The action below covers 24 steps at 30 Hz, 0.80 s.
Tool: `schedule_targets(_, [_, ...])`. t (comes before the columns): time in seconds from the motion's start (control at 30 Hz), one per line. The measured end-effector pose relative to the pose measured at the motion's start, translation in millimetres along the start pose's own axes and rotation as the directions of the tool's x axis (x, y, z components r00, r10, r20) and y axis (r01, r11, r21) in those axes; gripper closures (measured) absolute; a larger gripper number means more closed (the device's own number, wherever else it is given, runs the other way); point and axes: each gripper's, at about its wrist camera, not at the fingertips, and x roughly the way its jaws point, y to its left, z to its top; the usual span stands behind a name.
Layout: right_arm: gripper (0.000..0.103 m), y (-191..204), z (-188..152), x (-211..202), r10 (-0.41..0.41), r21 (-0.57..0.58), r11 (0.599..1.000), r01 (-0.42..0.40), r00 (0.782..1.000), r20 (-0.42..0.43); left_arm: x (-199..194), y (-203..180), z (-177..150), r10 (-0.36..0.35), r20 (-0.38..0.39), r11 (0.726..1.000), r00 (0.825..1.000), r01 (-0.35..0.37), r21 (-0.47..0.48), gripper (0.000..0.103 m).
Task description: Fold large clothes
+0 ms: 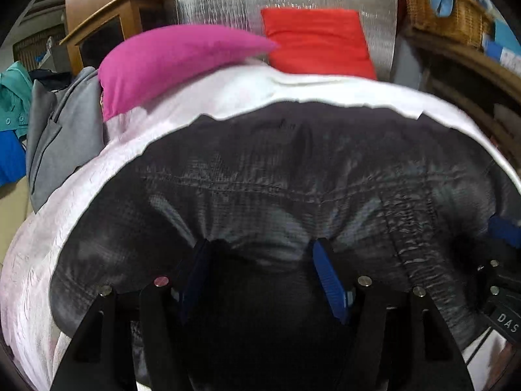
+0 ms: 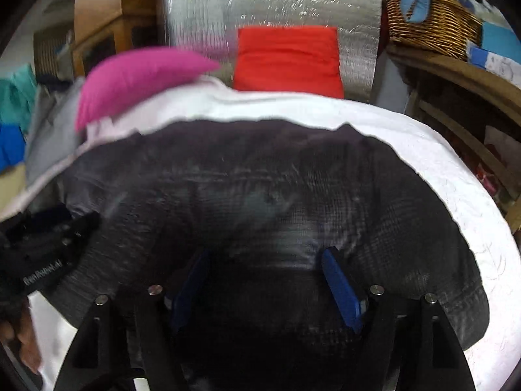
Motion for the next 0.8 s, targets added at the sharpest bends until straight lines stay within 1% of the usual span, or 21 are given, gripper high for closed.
schedule_targets(0.07, [0.025,1.8,-0.5,5.0,-0.014,0.000,1.000,0.014,1.000,-0.009,4.8,-3.6,-1.7,0.021,-0.001,1.000,1.000,-0.021,0.020,0.037])
schedule_targets(0.13, [0.025,-1.7,-0.3,6.9,-0.018,0.013,1.000,0.018,1.000,-0.012,8.6,-4.3,-3.8,0.028,-0.001,0.999,1.000,-0.028,0.024,0.037])
schedule_targets(0.23, [0.024,-2.2,-3.4,9.3,-0.034,0.001,0.999,0.034,0.999,0.006,10.1,-7.6,-7.2,0.041,0.013,0.998,0.999,-0.042,0.044,0.036])
schedule_targets(0.3, [0.024,-2.3,-3.0,10.7,-0.044,-0.003,0.999,0.044,0.999,0.009,8.8,-10.0,-6.4,0.046,0.007,0.998,0.999,-0.046,0.048,0.036])
schedule_targets(0.33, [0.024,-2.9,-1.1,10.0,-0.041,0.003,0.999,0.041,0.999,0.002,6.8,-8.5,-3.4,0.037,-0.004,0.999,0.999,-0.037,0.040,0.037])
schedule_targets(0.4, [0.023,-8.3,7.0,5.9,-0.009,0.027,1.000,0.010,1.000,-0.027,0.2,-0.8,3.0,0.001,-0.020,1.000,1.000,-0.001,0.014,0.038])
schedule_targets(0.43, [0.024,-8.4,8.0,-1.9,0.004,0.044,0.999,-0.002,0.999,-0.039,-9.0,6.7,5.6,-0.016,-0.020,1.000,1.000,0.016,-0.009,0.038])
schedule_targets(0.47, [0.024,-11.8,10.5,-11.2,0.020,0.075,0.997,-0.017,0.999,-0.038,-22.8,15.4,7.2,-0.017,0.007,0.999,1.000,0.017,-0.038,0.038])
schedule_targets(0.5, [0.024,-16.5,13.1,-25.4,0.024,0.111,0.994,-0.023,1.000,-0.007,-34.1,21.9,8.1,-0.006,0.039,0.998,0.999,0.008,-0.058,0.038])
schedule_targets(0.57, [0.023,-16.6,15.2,-48.5,0.021,0.130,0.991,-0.027,0.998,0.054,-61.2,36.0,7.4,0.032,0.109,0.996,0.994,-0.022,-0.088,0.038])
schedule_targets(0.63, [0.022,-10.2,13.5,-63.7,0.037,0.121,0.992,-0.047,0.996,0.085,-73.1,45.3,4.4,0.053,0.129,0.994,0.990,-0.039,-0.102,0.038])
schedule_targets(0.7, [0.022,2.6,6.2,-71.6,0.035,0.081,0.996,-0.043,0.994,0.100,-74.0,49.9,-2.6,0.091,0.126,0.992,0.988,-0.079,-0.101,0.038])
schedule_targets(0.73, [0.022,9.2,1.6,-70.7,0.031,0.056,0.998,-0.037,0.995,0.097,-69.5,51.7,-6.2,0.108,0.111,0.990,0.988,-0.097,-0.100,0.038])
schedule_targets(0.8, [0.022,18.2,-9.2,-61.8,0.030,0.033,0.999,-0.032,0.998,0.064,-53.2,55.1,-17.4,0.124,0.043,0.987,0.991,-0.119,-0.107,0.038])
